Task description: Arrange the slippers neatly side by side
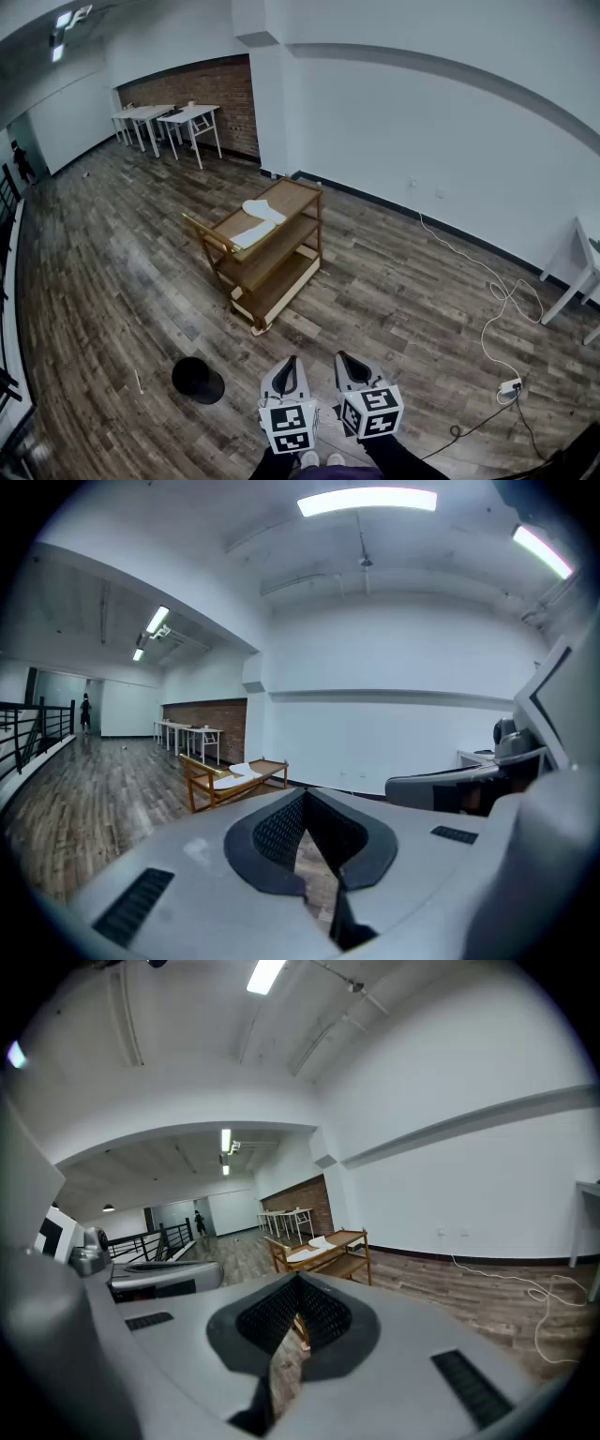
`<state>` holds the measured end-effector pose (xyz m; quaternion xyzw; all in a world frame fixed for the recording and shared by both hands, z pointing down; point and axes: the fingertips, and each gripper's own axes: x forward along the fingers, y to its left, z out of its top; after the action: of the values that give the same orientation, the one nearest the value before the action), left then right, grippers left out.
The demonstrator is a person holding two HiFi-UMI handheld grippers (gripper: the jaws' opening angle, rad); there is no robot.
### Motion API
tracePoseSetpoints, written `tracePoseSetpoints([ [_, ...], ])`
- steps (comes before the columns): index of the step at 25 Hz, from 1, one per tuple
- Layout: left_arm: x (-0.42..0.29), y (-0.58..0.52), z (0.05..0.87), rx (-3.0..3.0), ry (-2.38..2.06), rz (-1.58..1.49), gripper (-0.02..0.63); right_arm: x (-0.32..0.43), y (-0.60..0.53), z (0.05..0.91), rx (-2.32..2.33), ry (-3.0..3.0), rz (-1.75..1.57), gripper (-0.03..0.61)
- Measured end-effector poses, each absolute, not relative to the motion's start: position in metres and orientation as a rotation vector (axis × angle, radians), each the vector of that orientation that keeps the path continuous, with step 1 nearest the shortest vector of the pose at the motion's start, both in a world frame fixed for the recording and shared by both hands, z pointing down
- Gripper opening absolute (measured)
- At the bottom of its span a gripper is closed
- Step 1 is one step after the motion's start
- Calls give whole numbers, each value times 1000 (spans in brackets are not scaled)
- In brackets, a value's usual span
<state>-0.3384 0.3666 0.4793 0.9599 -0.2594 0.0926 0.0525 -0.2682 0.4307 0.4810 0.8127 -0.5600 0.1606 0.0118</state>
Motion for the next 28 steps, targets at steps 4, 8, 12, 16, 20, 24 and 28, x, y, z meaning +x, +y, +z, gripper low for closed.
tracePoseSetpoints([
  [4,-338,365,479,2919,-797,276,0,-267,431,481,2532,-1747,499,-2],
  [8,-340,364,478,2920,-797,276,2,-268,431,480,2532,-1745,499,-2],
  [12,-341,365,478,2919,-797,280,0,-270,431,479,2529,-1752,497,-2],
  [16,-343,365,478,2919,-800,278,0,-271,432,482,2543,-1751,518,-2],
  [20,-349,365,484,2907,-796,287,0,-274,434,485,2554,-1738,532,-2],
  [24,-355,364,489,2897,-780,299,2,-279,433,487,2560,-1727,547,-2],
  [28,-358,362,495,2889,-758,294,1,-285,432,492,2561,-1710,560,-2],
])
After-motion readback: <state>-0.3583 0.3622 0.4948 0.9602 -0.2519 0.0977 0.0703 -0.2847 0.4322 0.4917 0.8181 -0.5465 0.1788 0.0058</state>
